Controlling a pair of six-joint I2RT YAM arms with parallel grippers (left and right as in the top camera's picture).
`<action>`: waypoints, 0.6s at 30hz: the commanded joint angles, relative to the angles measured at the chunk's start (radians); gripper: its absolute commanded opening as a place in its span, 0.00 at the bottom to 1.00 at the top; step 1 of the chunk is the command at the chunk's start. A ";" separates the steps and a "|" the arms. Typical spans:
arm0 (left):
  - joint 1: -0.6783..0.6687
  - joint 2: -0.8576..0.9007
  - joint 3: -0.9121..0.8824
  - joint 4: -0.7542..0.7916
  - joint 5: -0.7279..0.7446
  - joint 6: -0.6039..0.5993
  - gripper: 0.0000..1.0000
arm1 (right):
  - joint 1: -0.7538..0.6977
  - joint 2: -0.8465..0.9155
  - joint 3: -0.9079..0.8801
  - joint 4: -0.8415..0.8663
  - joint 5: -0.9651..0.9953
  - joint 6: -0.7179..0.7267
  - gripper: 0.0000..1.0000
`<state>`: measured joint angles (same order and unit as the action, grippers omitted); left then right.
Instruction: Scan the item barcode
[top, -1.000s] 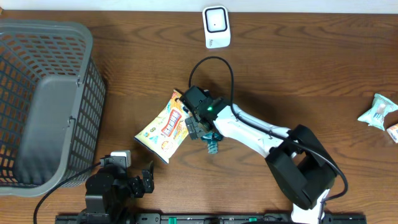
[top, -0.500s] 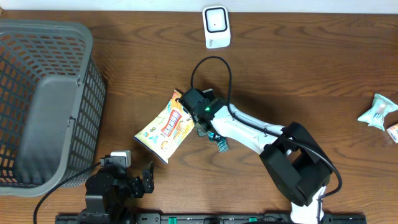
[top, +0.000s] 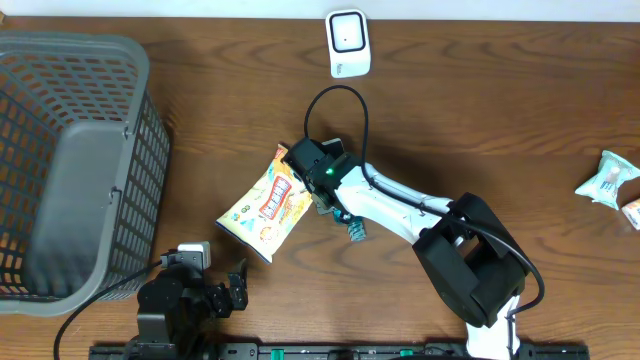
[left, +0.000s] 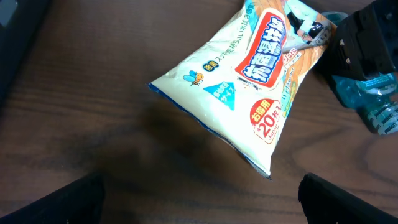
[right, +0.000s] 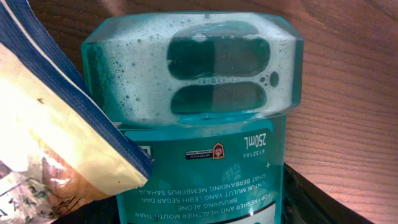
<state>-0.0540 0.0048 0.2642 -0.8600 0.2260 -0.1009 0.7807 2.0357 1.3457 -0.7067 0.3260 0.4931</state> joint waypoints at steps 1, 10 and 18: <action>0.000 -0.001 -0.003 -0.029 -0.010 0.002 0.99 | 0.002 0.057 -0.016 -0.011 -0.040 0.006 0.33; 0.000 -0.001 -0.003 -0.029 -0.010 0.002 0.99 | -0.072 0.056 0.100 -0.099 -0.423 -0.111 0.18; 0.000 -0.001 -0.003 -0.029 -0.010 0.002 0.99 | -0.194 0.057 0.151 -0.158 -0.916 -0.307 0.24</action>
<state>-0.0540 0.0048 0.2642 -0.8600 0.2256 -0.1009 0.6262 2.0754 1.4738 -0.8593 -0.2703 0.3099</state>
